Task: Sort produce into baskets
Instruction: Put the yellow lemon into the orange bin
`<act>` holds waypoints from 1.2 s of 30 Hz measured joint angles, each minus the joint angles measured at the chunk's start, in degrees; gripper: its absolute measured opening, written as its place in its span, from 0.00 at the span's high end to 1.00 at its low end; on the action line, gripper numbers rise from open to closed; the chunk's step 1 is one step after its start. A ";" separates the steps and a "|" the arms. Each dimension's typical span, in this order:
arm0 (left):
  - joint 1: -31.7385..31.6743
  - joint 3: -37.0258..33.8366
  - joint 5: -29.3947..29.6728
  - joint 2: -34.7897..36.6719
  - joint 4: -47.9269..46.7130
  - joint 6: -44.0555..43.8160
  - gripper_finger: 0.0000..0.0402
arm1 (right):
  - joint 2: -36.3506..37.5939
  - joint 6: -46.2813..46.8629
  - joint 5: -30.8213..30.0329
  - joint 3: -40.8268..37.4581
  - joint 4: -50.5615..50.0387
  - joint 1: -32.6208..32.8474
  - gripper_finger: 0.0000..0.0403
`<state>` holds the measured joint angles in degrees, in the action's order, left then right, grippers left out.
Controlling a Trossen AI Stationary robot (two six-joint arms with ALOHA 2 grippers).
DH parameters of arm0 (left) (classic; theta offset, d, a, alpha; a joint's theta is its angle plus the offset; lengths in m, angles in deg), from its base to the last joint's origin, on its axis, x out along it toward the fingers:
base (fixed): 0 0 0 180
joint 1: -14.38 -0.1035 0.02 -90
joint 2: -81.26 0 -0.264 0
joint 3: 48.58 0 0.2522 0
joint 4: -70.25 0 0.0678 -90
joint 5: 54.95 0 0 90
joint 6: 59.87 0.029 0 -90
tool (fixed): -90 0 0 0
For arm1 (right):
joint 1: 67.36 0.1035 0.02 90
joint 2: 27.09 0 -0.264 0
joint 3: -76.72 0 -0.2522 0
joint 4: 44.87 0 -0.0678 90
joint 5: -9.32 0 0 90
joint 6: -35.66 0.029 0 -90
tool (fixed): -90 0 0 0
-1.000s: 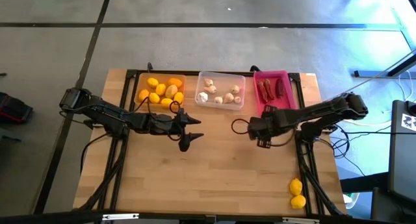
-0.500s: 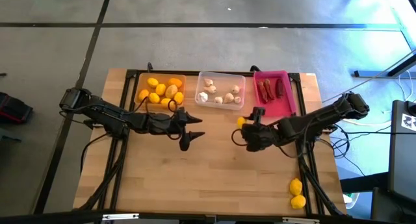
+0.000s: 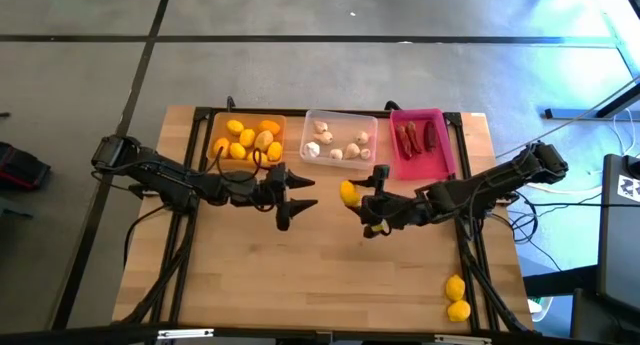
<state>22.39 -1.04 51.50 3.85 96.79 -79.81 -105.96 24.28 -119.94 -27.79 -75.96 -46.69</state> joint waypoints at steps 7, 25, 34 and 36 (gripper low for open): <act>0.00 1.26 -1.47 0.00 -0.08 -2.98 0.27 | -1.55 -8.26 3.09 0.00 8.52 0.00 0.34; -0.54 2.41 -7.19 -8.08 14.81 -3.61 0.27 | -4.28 -15.96 5.36 0.00 17.51 -0.44 0.34; -0.57 8.41 -9.14 -15.14 18.91 -1.93 0.27 | -4.28 -16.09 6.45 0.00 17.57 -0.44 0.34; -0.43 9.96 -9.69 -16.70 18.99 -0.82 0.27 | -4.26 -16.11 6.42 -0.02 17.13 -0.35 0.34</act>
<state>21.96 8.92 41.81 -12.85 115.78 -80.63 -110.22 8.18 -113.52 -27.81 -58.83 -47.04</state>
